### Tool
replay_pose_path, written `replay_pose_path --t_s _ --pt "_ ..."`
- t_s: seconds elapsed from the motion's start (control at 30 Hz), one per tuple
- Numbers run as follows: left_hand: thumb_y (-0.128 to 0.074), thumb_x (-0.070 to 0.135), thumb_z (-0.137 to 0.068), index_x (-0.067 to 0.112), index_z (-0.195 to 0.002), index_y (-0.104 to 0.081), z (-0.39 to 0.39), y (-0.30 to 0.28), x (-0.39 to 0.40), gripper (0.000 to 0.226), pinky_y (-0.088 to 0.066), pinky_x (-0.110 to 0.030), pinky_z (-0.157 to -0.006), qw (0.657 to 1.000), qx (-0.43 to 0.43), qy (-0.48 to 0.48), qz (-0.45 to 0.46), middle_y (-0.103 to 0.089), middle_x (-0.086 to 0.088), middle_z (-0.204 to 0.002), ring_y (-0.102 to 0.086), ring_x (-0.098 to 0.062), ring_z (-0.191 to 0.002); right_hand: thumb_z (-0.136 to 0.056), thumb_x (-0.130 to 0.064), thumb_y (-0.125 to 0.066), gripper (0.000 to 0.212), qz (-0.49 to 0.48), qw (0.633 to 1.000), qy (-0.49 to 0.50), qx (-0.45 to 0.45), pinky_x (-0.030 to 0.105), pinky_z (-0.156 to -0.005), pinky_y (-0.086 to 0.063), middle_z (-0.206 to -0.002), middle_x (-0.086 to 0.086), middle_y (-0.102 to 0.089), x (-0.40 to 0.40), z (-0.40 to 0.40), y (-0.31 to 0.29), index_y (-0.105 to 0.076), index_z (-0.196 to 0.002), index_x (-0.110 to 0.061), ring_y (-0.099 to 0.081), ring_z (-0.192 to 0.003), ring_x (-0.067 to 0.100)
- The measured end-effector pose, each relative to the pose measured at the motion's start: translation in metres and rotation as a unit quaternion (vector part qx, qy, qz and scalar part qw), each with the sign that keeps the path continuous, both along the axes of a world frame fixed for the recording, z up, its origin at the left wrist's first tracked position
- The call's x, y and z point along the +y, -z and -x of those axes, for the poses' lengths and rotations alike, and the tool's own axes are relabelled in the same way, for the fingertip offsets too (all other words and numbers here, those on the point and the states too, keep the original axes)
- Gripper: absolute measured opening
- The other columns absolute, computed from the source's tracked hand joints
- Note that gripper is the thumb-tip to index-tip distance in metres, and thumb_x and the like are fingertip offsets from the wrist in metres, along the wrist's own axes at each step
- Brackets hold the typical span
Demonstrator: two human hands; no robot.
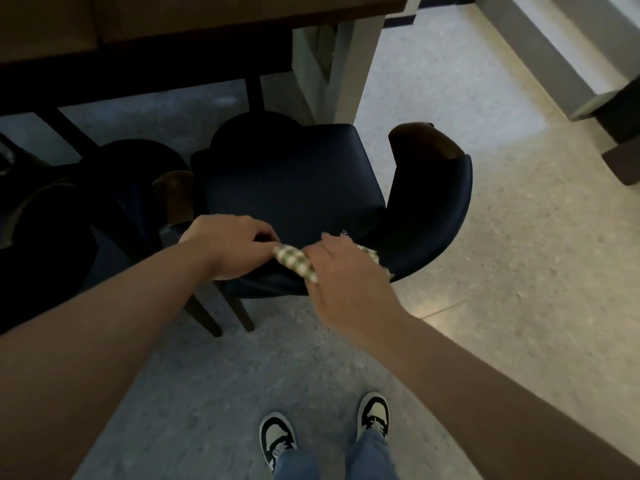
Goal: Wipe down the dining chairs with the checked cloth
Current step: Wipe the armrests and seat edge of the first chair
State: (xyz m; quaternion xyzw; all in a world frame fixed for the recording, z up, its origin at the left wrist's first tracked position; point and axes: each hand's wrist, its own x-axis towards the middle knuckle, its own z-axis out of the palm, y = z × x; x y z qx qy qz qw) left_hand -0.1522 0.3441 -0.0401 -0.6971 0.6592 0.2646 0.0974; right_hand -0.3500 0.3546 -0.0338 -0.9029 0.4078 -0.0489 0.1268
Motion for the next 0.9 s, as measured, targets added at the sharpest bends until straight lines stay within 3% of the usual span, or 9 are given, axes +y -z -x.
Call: replay_pose_path --t_s 0.17,0.3,0.43,0.5,0.6,0.7,0.77,0.83,0.9 --pt "-0.039 0.057 -0.091 0.049 -0.112 -0.061 0.001 0.0 0.002 0.031 -0.046 -0.033 -0.085 1.0 0.005 -0.024 0.014 -0.064 0.014 -0.113 -0.057 -0.015 -0.106 -0.091 -0.022 -0.053 0.035 -0.018 0.985 -0.121 0.12 0.029 -0.108 -0.027 -0.124 0.01 -0.058 -0.036 0.033 -0.015 -0.057 -0.123 -0.009 -0.052 -0.12 0.025" --pt "-0.04 0.055 -0.093 0.045 -0.112 -0.062 0.001 0.0 0.003 0.03 -0.047 -0.033 -0.083 0.999 0.008 -0.037 0.032 -0.063 0.013 -0.104 -0.057 -0.013 -0.099 -0.095 -0.023 -0.046 0.016 -0.141 0.977 0.031 0.155 0.035 -0.077 -0.046 -0.106 0.009 -0.061 -0.083 0.059 -0.031 -0.057 -0.1 -0.012 -0.056 -0.09 0.024" --pt "-0.045 0.05 -0.092 0.045 -0.109 -0.063 -0.002 0.004 0.003 0.025 -0.047 -0.032 -0.083 0.998 0.014 -0.052 0.044 -0.064 0.016 -0.106 -0.057 -0.012 -0.101 -0.095 -0.023 -0.042 0.022 -0.096 0.987 0.057 0.114 0.037 -0.077 -0.045 -0.107 0.011 -0.064 -0.046 0.015 -0.023 -0.059 -0.104 -0.012 -0.06 -0.097 0.033" --pt "-0.054 0.044 -0.087 0.044 -0.099 -0.068 -0.005 0.008 -0.002 0.019 -0.048 -0.032 -0.085 0.982 0.111 -0.14 0.061 -0.067 0.018 -0.104 -0.06 -0.01 -0.099 -0.094 -0.021 -0.043 0.022 -0.081 0.993 0.059 0.055 0.035 -0.076 -0.045 -0.109 0.01 -0.063 -0.014 -0.023 -0.014 -0.058 -0.107 -0.012 -0.059 -0.098 0.032" --pt "-0.059 0.019 -0.089 0.029 -0.09 -0.071 -0.012 0.006 -0.009 0.016 -0.051 -0.033 -0.087 0.876 0.372 -0.292 0.094 -0.073 0.003 -0.103 -0.067 -0.011 -0.096 -0.078 -0.02 -0.068 0.023 -0.05 0.997 0.047 -0.024 0.034 -0.076 -0.053 -0.094 0.01 -0.068 0.014 -0.045 -0.007 -0.065 -0.097 -0.007 -0.065 -0.092 0.029" --pt "-0.051 0.015 -0.097 0.023 -0.116 -0.064 -0.046 0.011 -0.001 0.024 -0.038 -0.042 -0.106 0.95 0.192 -0.189 0.159 -0.061 0.001 -0.128 -0.052 -0.014 -0.122 -0.075 -0.024 -0.061 0.032 -0.007 0.999 -0.003 -0.048 0.033 -0.077 -0.056 -0.097 0.009 -0.07 0.012 -0.022 0.001 -0.068 -0.101 -0.007 -0.068 -0.097 0.028" --pt "-0.041 0.027 -0.101 0.026 -0.136 -0.052 -0.076 0.021 0.011 0.036 -0.006 -0.057 -0.117 0.983 0.037 -0.129 0.128 -0.037 0.004 -0.153 -0.02 -0.016 -0.146 -0.08 -0.027 -0.045 0.039 0.012 0.999 -0.022 -0.044 0.033 -0.083 -0.054 -0.1 0.01 -0.069 0.008 -0.011 0.006 -0.067 -0.104 -0.006 -0.067 -0.098 0.028" --pt "-0.025 0.044 -0.102 0.034 -0.15 -0.029 -0.09 0.028 0.023 0.049 0.009 -0.063 -0.113 0.98 0.027 -0.191 0.036 -0.01 0.009 -0.162 0.001 -0.021 -0.15 -0.083 -0.025 -0.043 0.035 -0.008 1.0 0.006 -0.023 0.034 -0.077 -0.055 -0.095 0.01 -0.067 0.009 -0.021 0.003 -0.066 -0.101 -0.006 -0.066 -0.092 0.03" --pt "-0.019 0.047 -0.101 0.036 -0.153 -0.009 -0.093 0.037 0.027 0.054 0.005 -0.06 -0.116 0.959 0.133 -0.252 -0.007 -0.003 0.008 -0.162 -0.003 -0.027 -0.15 -0.091 -0.021 -0.046 0.023 -0.044 0.998 0.055 -0.002 0.033 -0.068 -0.047 -0.098 0.009 -0.063 0.008 -0.051 0.001 -0.06 -0.104 -0.008 -0.061 -0.09 0.029"
